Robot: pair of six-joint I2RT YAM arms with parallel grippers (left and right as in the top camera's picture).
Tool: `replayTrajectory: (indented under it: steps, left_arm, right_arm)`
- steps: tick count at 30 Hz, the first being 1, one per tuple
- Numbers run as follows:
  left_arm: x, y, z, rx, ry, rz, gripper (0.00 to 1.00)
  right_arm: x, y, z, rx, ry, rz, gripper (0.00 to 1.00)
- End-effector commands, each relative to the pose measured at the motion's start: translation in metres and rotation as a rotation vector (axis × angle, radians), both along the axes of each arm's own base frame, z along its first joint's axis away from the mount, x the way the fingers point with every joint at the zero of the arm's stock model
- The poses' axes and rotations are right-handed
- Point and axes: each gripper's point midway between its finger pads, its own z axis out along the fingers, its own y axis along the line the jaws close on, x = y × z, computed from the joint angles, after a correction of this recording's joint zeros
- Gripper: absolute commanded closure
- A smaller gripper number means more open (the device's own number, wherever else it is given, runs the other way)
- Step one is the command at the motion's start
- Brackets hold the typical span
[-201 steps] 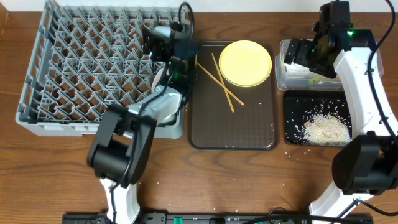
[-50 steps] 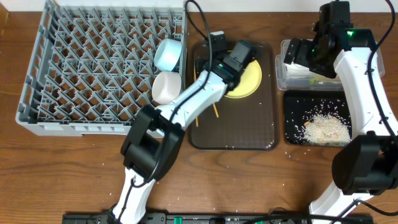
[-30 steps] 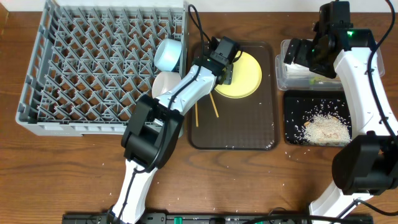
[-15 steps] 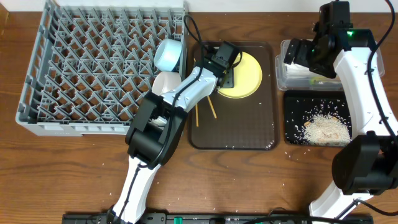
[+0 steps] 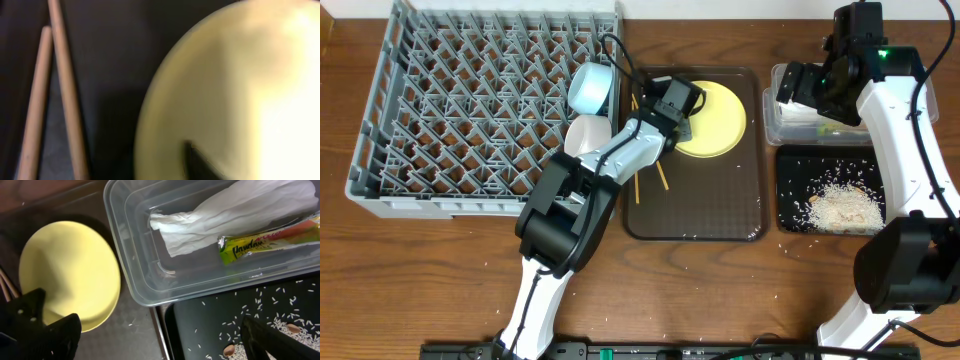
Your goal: Sort waste into correct bins and load items into the dishwasher
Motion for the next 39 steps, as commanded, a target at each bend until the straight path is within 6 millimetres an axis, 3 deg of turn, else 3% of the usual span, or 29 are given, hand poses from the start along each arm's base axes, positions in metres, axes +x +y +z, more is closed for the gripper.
replayTrajectory:
  steps: [1, 6, 12, 19, 26, 34, 37, 39]
  left_arm:
    - [-0.029, 0.023, -0.055, 0.092, 0.118, 0.035, 0.92]
    - [-0.025, 0.032, -0.050, 0.148, 0.086, 0.048, 0.92]
    - [-0.017, 0.043, 0.002, 0.262, -0.028, 0.049, 0.93]
    - [-0.018, 0.030, 0.071, 0.377, -0.202, -0.002, 0.93]
    - [-0.023, 0.017, 0.115, 0.379, -0.297, -0.016, 0.93]
    - [-0.020, 0.025, 0.182, 0.358, -0.434, 0.017, 0.92]
    - [-0.023, 0.013, 0.176, 0.298, -0.402, -0.037, 0.91]
    - [-0.034, 0.004, 0.160, 0.223, -0.322, -0.058, 0.74]
  right_arm:
    - [0.000, -0.002, 0.010, -0.004, -0.024, -0.006, 0.01]
    - [0.000, -0.002, 0.010, -0.004, -0.024, -0.006, 0.01]
    - [0.000, -0.002, 0.010, -0.004, -0.024, -0.006, 0.01]
    - [0.000, -0.002, 0.010, -0.004, -0.024, -0.006, 0.01]
    - [0.000, -0.002, 0.010, -0.004, -0.024, -0.006, 0.01]
    - [0.000, -0.002, 0.010, -0.004, -0.024, -0.006, 0.01]
    - [0.000, -0.002, 0.010, -0.004, -0.024, -0.006, 0.01]
    - [0.000, -0.002, 0.010, -0.004, -0.024, -0.006, 0.01]
